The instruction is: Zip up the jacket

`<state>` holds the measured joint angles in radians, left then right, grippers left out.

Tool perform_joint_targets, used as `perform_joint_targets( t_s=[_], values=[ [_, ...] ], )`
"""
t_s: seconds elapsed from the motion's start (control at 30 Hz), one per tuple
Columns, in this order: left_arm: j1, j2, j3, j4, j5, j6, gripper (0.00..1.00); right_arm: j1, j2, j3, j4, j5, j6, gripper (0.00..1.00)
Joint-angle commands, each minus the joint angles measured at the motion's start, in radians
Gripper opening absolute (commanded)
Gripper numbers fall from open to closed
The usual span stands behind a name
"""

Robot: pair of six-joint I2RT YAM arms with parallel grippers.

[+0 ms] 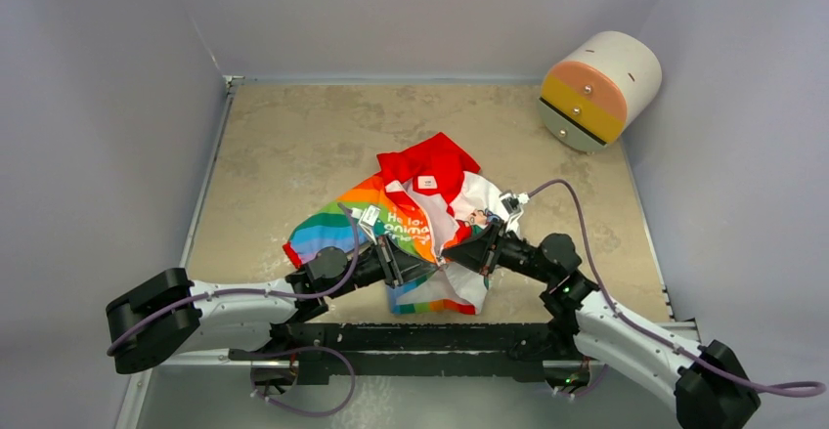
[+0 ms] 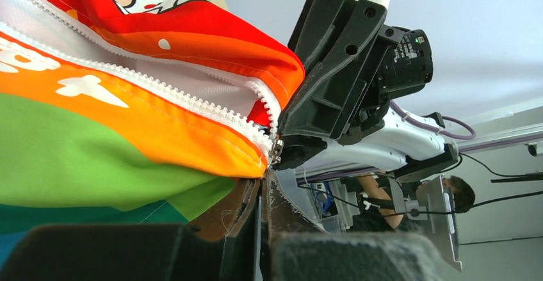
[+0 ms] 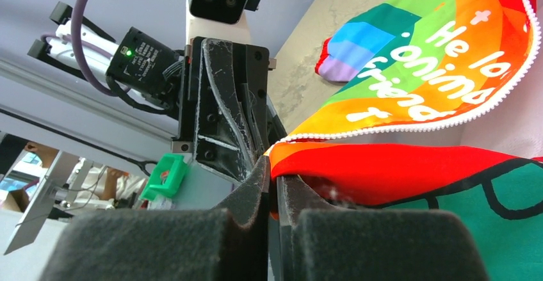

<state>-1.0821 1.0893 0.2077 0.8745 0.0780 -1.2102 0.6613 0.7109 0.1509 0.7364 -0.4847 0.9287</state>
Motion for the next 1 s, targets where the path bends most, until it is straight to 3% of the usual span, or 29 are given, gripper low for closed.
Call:
perform_joint_targets(
  t_s=[0.0, 0.23, 0.47, 0.7, 0.97],
  values=[
    [-0.013, 0.006, 0.009, 0.036, 0.046, 0.012, 0.0, -0.006, -0.045, 0.002, 0.044, 0.086, 0.022, 0.08],
    [-0.013, 0.043, 0.001, 0.116, 0.018, -0.03, 0.0, -0.006, -0.115, -0.01, -0.051, 0.112, 0.024, 0.31],
    [-0.012, 0.067, -0.004, 0.165, 0.004, -0.06, 0.0, -0.006, -0.218, -0.031, -0.196, 0.102, 0.028, 0.47],
    [-0.012, 0.091, -0.003, 0.196, 0.003, -0.071, 0.0, -0.006, -0.356, -0.025, -0.392, 0.077, 0.024, 0.53],
    [-0.01, 0.093, 0.001, 0.203, 0.003, -0.072, 0.0, -0.005, -0.411, -0.031, -0.449, -0.027, 0.032, 0.56]
  ],
)
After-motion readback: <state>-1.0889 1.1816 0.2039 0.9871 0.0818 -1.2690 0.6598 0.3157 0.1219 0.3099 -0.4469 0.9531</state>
